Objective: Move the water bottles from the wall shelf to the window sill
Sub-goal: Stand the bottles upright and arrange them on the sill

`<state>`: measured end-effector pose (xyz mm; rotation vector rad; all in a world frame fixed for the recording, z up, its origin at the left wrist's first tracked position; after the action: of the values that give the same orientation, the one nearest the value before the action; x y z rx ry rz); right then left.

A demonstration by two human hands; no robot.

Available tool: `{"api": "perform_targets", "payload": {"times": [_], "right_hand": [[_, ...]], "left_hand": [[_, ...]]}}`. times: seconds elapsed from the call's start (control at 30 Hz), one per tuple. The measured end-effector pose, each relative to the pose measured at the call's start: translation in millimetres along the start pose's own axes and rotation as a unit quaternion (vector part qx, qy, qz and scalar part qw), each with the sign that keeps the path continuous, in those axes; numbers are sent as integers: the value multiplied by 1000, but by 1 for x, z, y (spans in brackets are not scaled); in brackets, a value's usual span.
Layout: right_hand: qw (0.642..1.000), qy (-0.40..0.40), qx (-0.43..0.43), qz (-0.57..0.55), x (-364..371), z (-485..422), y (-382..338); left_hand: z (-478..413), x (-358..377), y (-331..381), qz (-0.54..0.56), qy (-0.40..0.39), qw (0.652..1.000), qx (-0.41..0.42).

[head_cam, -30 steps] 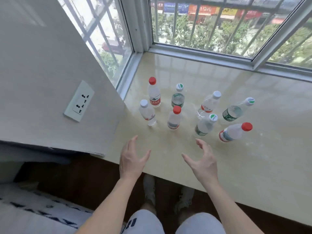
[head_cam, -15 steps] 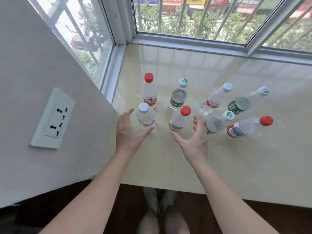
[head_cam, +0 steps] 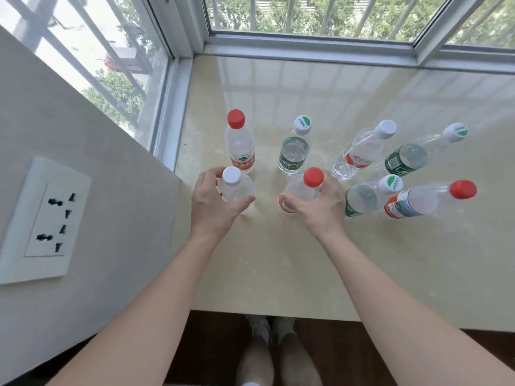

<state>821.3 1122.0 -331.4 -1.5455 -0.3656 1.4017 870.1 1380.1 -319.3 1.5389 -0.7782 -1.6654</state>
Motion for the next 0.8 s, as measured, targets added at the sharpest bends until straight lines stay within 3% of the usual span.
{"api": "perform_targets", "payload": {"times": [0.23, 0.5, 0.8], "right_hand": [[998, -45, -43, 21, 5, -2, -3], [997, -62, -37, 27, 11, -1, 3], [996, -83, -27, 30, 15, 3, 9]], "left_hand": [[-15, 15, 10, 11, -158, 987, 38], [-16, 20, 2, 14, -165, 986, 8], [-7, 20, 0, 5, -246, 969, 6]]}}
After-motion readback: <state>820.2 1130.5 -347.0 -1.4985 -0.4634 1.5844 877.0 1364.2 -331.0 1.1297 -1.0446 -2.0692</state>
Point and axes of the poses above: each hand's wrist, its own z-axis away from the middle knuckle, its own x-axis out of the palm, y = z × x, the point moved 10 cm from there along -z, towards the middle knuckle, and after that the axes turned 1 degree about -y, right-handed, at the moved point
